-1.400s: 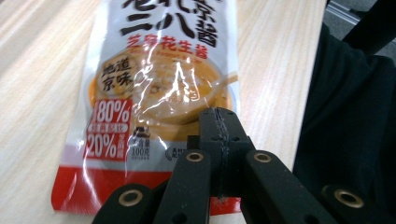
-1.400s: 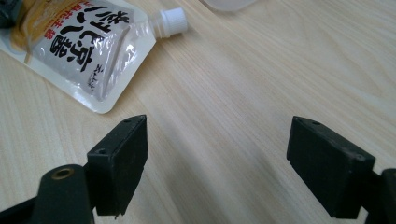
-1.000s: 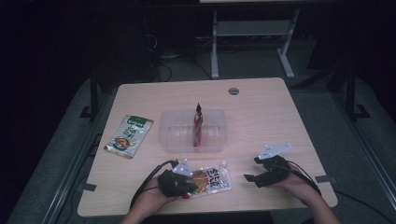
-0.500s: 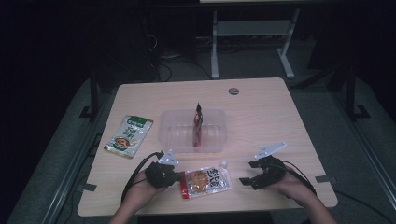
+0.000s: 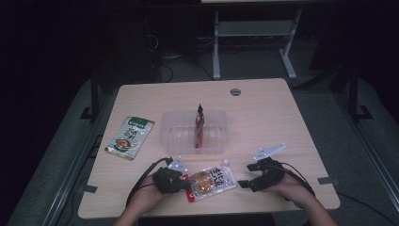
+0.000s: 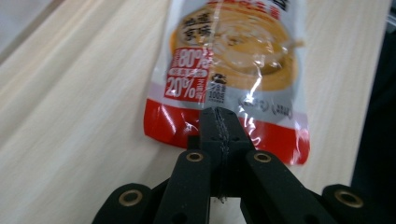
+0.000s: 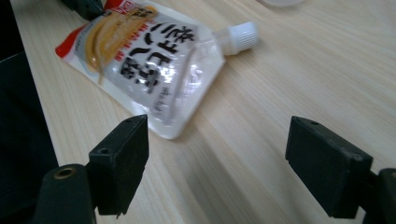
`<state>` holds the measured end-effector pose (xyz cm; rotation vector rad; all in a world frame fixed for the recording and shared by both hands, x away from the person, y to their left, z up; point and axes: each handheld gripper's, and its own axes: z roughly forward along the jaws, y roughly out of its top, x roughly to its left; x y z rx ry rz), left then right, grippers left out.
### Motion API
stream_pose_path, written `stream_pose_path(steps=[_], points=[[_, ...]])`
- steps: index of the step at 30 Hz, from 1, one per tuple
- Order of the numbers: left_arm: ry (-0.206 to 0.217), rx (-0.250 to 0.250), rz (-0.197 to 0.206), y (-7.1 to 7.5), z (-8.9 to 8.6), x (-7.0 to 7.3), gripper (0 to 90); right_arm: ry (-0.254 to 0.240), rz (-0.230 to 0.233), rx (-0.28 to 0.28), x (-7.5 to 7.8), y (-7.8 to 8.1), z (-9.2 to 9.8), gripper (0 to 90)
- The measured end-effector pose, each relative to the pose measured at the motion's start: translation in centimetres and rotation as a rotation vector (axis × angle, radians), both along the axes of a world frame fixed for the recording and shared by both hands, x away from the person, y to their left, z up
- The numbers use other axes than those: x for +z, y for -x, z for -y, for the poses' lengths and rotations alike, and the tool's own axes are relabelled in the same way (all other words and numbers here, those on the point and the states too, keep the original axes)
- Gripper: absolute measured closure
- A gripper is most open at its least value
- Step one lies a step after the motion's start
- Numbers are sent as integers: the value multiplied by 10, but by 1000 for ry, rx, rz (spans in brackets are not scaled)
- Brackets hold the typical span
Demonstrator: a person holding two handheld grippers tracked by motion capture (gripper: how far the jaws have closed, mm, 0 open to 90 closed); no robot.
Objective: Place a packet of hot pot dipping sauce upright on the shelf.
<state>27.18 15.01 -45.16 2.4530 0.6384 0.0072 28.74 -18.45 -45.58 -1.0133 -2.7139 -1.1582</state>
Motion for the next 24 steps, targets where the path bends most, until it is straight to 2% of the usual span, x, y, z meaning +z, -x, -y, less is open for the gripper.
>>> stream_pose_path(steps=[4, 11, 17, 21, 24], points=[[-2, -8, -6, 1, 2, 0, 897, 9, -15, 14, -1, -1, -8, 210], [3, -8, -12, 0, 1, 0, 896, -13, -35, 8, 0, -9, -17, 228], [0, -10, -13, 0, 1, 0, 897, -19, -32, 28, 0, -15, -32, 253], [-5, -15, -11, 0, 1, 0, 896, 4, -37, 38, -2, -16, -37, 265], [-2, -14, -12, 0, 1, 0, 897, 2, -44, 36, -4, -17, -36, 280]])
